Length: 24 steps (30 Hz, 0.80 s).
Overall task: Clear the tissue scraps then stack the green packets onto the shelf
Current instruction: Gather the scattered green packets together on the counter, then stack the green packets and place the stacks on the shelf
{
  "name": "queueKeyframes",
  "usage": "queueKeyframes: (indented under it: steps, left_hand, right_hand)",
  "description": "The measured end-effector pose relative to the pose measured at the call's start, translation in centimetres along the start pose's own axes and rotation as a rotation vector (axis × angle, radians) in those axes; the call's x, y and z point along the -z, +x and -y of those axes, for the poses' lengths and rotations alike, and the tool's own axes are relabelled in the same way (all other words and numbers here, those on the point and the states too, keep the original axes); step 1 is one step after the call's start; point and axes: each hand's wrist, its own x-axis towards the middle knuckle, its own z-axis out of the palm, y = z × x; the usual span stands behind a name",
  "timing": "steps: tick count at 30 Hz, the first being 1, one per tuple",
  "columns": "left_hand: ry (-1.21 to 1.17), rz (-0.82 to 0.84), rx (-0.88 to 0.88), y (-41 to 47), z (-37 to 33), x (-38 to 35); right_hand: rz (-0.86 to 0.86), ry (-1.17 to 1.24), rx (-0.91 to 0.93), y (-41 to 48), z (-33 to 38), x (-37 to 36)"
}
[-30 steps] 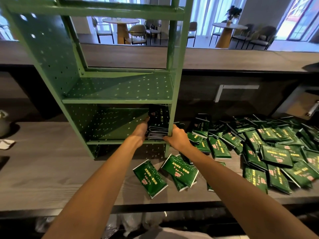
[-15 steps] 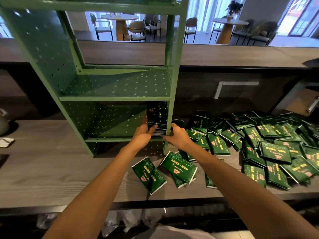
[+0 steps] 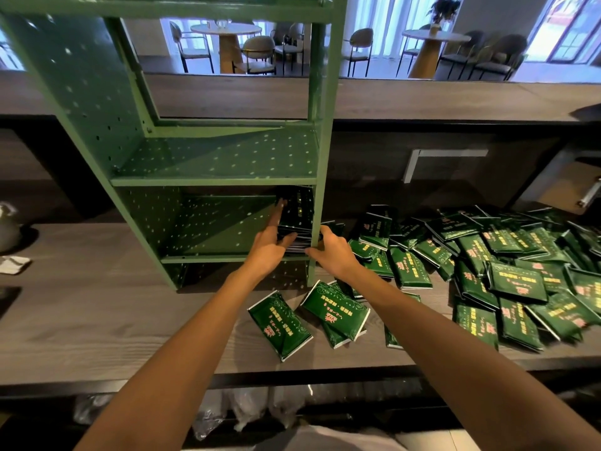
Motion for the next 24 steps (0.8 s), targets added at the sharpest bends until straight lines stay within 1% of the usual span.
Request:
queueKeyframes:
  steps: [2,8,11,12,14,16,19,21,24]
  left_hand:
    - [0.046,-0.017,-0.009,0.1,0.3,-0.1]
    - [0.055,-0.035,-0.024,0.1,0.8,-0.1]
    - [0.054,-0.039,-0.005,-0.5,0.2,-0.1]
    - [0.064,-0.069,-0.007,-1.0,-0.2,-0.1]
    - [0.05,-0.19,-0.022,-2.1,-1.1,-0.3]
    - [0.03,-0.346,-0.09,-3.3,-1.9,-0.7]
    - [0.096,-0.509,-0.294,-4.9,-2.4,-2.3]
    - [0.155,-0.53,-0.406,-5.7,-2.6,-4.0]
    - [0.183,-0.471,-0.422,-6.6,-3.0,-7.3]
  right_hand:
    - [0.0,-0.001,-0.001,0.0,0.0,0.0]
    - [0.013,-0.003,-0.006,-0.3,0.0,0.2]
    - [0.021,-0.006,0.004,-0.6,-0.2,0.6]
    - [0.02,-0.009,0.005,-0.7,-0.4,0.9]
    - [0.024,-0.048,0.008,-1.0,-1.0,1.6]
    - [0.007,-0.094,0.009,-1.4,-2.0,2.3]
    - [-0.088,-0.094,0.001,-2.3,-3.8,3.5]
    - [-0.156,-0.096,0.023,-3.1,-5.3,4.1]
    - [-0.215,-0.111,0.047,-4.6,-8.0,5.2]
